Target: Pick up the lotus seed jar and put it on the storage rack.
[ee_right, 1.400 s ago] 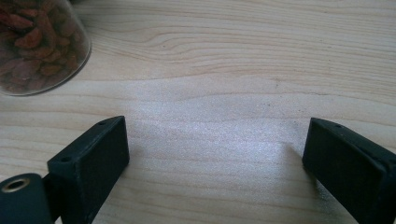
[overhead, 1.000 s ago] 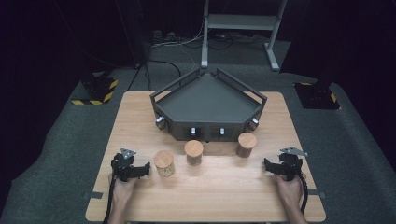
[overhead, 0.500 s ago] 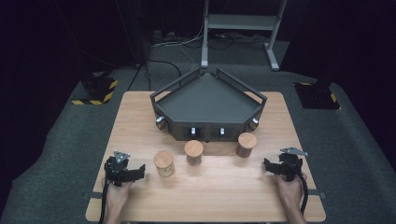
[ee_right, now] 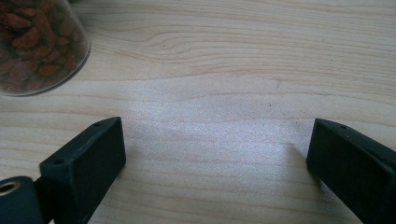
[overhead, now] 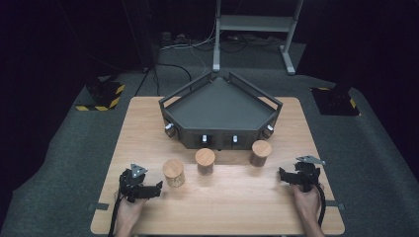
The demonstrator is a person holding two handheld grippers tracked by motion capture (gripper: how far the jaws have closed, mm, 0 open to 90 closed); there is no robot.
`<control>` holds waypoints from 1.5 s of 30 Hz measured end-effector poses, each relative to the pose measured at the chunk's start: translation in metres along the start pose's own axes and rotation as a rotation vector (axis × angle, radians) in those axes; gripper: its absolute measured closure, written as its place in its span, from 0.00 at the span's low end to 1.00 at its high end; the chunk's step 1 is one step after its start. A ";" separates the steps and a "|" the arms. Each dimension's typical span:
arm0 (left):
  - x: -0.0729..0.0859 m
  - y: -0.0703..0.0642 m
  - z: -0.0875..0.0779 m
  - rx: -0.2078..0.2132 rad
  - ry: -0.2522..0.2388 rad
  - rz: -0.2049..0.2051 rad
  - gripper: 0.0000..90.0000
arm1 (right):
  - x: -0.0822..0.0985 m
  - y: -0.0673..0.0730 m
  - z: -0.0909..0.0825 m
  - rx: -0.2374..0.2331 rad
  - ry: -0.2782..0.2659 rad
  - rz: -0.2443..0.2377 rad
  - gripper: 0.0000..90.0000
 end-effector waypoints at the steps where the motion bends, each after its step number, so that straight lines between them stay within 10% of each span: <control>1: 0.000 -0.002 0.000 0.005 0.000 0.007 0.03 | 0.000 0.000 0.000 0.000 0.000 0.000 0.05; 21: -0.015 -0.033 0.014 0.091 -0.032 0.069 0.04 | 0.000 0.000 0.000 0.000 0.001 0.000 0.04; 45: -0.039 -0.041 0.029 0.110 -0.056 0.049 0.08 | 0.000 0.000 0.000 0.000 0.001 0.000 0.04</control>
Point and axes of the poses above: each handheld gripper's, and its own axes: z roughly forward along the jaws, x roughly out of its underside, y roughly to its left, the point moved 3 cm from there along z, roughly forward along the jaws, and after that the axes turned 13 degrees about z, right-handed, at the moved point
